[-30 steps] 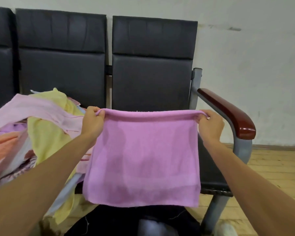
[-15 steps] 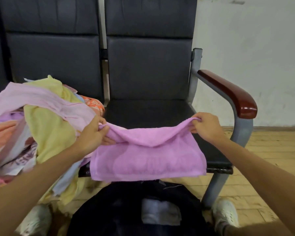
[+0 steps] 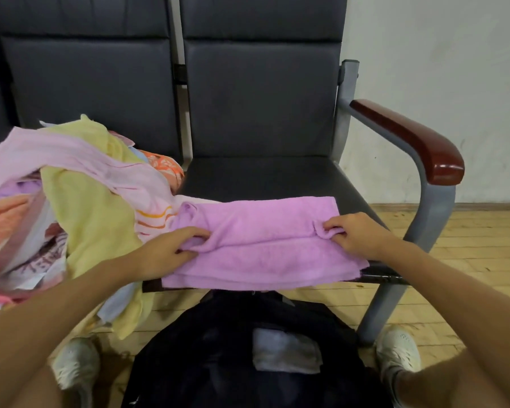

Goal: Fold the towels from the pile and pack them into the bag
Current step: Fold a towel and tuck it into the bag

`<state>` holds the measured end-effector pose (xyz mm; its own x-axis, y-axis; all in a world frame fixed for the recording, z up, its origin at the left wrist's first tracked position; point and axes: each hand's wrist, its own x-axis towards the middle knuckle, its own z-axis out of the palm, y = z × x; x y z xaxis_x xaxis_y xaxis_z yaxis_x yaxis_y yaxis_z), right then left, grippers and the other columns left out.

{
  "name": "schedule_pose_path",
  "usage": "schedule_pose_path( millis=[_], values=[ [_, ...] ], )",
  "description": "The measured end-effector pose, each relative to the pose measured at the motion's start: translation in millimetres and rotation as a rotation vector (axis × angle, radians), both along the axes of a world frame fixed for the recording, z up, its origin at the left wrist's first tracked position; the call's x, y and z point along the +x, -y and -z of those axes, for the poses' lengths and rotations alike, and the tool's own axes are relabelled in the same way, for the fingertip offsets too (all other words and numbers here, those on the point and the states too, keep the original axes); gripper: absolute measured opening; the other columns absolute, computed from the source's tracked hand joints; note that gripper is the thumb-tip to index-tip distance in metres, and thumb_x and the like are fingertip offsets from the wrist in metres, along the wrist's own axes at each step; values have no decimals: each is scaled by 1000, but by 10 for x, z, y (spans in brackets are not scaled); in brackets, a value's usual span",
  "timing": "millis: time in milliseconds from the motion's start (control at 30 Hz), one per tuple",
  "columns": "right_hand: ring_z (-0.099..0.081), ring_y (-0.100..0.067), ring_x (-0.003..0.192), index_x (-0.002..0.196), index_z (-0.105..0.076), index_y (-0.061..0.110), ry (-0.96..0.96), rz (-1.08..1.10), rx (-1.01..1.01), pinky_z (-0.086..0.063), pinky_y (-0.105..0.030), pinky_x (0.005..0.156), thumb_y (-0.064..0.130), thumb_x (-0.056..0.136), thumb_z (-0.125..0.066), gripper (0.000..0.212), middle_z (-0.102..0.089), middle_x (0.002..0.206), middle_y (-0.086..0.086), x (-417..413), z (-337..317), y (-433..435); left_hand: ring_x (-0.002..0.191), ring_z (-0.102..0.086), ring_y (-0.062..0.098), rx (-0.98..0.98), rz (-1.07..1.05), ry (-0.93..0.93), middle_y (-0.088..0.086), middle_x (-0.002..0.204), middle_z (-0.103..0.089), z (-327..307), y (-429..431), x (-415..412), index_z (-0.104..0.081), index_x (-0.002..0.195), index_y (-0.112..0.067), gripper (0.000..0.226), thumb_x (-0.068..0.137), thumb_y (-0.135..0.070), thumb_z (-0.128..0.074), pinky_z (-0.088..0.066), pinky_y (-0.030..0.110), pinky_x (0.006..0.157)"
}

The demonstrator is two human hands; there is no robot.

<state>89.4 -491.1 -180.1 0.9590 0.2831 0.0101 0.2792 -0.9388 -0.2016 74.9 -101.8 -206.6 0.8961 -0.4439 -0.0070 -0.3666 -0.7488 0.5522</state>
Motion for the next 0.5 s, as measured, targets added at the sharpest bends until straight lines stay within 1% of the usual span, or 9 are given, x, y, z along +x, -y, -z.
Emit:
schedule_pose_path(
  millis=[67,133,200,267,300,367,400,433,500],
  values=[
    [-63,-21,98,119,-70,19,31,20,-4,-50,-29,91,14,99,-48,30,-70,117,-2,103,63,-33,118,-50,5,18,-41,37,-17,130,-52,11,23,81,-50,130,-33,41,93,-15,-53,-30,-3,89],
    [-64,-22,93,113,-72,20,61,51,0,-52,-32,89,14,100,-46,30,-72,112,-4,153,89,-54,121,-47,4,60,-45,104,-17,127,-52,4,53,139,-59,129,-21,40,93,-5,-56,-24,-3,93],
    [-64,-23,89,109,-72,17,108,77,41,-53,-34,86,13,100,-44,30,-72,109,-5,138,80,-67,120,-49,3,76,-33,172,-19,121,-54,-20,89,135,-66,123,-16,35,91,-1,-57,-23,1,96],
    [-63,-24,86,110,-70,13,185,111,100,-51,-33,83,11,101,-44,28,-71,107,-8,80,41,-71,114,-54,2,23,-70,240,-25,111,-57,-73,115,88,-70,116,-14,31,90,0,-59,-26,-3,92],
    [-62,-24,85,112,-69,11,222,129,131,-50,-32,82,11,101,-44,28,-70,107,-10,47,14,-67,111,-55,1,-23,-104,280,-31,108,-58,-111,118,51,-71,113,-16,31,89,1,-60,-26,-5,89],
    [-60,-22,83,114,-67,9,274,130,182,-47,-29,78,12,102,-44,26,-70,106,-11,-19,-54,-30,99,-55,-12,-128,-151,348,-46,94,-58,-229,102,-53,-69,106,-28,36,88,2,-61,-29,-6,87],
    [-57,-18,82,114,-67,10,279,114,196,-45,-26,77,13,102,-45,25,-70,106,-11,-57,-93,8,96,-54,-17,-175,-149,366,-51,92,-56,-290,77,-104,-67,101,-35,42,87,4,-60,-31,-5,87],
    [-54,-16,82,115,-67,11,272,90,199,-42,-24,77,14,102,-46,25,-70,107,-10,-105,-143,51,97,-54,-19,-214,-140,376,-50,94,-57,-345,40,-151,-66,98,-41,48,87,6,-60,-33,-3,88],
    [-54,-14,83,116,-66,11,254,48,186,-39,-20,73,14,101,-47,25,-69,106,-8,-231,-245,136,100,-57,-13,-287,-143,377,-38,102,-64,-440,-45,-247,-68,93,-50,57,88,6,-58,-40,5,91]
  ],
)
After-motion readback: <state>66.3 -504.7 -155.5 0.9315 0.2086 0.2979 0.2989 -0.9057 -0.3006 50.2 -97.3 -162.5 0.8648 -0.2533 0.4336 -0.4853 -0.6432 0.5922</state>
